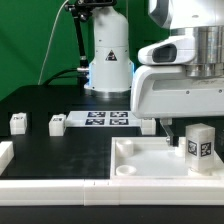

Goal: Assemble one leg

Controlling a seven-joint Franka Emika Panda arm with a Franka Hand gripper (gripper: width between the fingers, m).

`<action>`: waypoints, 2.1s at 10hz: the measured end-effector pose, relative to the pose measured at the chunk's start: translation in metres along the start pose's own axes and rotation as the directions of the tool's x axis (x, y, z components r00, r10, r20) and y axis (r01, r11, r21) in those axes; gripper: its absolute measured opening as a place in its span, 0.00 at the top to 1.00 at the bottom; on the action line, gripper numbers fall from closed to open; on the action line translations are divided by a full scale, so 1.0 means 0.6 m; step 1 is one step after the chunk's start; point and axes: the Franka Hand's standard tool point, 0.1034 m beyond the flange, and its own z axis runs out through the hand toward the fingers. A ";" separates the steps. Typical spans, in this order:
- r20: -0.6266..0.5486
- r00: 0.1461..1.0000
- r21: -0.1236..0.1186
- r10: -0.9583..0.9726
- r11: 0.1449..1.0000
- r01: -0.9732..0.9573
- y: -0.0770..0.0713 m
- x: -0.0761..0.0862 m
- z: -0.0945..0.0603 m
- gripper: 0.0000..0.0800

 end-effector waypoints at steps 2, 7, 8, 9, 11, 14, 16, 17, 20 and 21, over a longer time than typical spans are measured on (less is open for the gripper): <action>0.000 0.998 0.004 0.056 0.998 -0.056 -0.001 0.000 0.000 0.42; 0.007 0.872 0.006 0.489 0.872 -0.489 0.000 -0.002 0.002 0.64; 0.007 0.808 0.005 0.589 0.808 -0.589 0.002 -0.003 0.002 0.64; 0.010 0.747 0.005 0.664 0.747 -0.665 0.003 -0.003 0.002 0.64; 0.023 0.578 0.009 0.816 0.577 -0.816 0.007 -0.005 0.003 0.64; 0.039 0.360 0.005 0.932 0.360 -0.933 0.007 -0.006 0.004 0.64; 0.041 0.325 0.004 0.945 0.325 -0.946 0.007 -0.006 0.005 0.63; 0.041 0.355 0.005 0.934 0.355 -0.935 0.006 -0.007 0.005 0.63; 0.034 0.587 0.013 0.809 0.587 -0.809 -0.001 -0.005 0.003 0.24; 0.039 0.654 0.009 0.755 0.654 -0.756 -0.004 -0.006 0.002 0.20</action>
Offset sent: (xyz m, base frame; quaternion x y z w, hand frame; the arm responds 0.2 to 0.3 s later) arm 0.0000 0.0000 0.0000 0.0000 0.0000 0.2377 0.9713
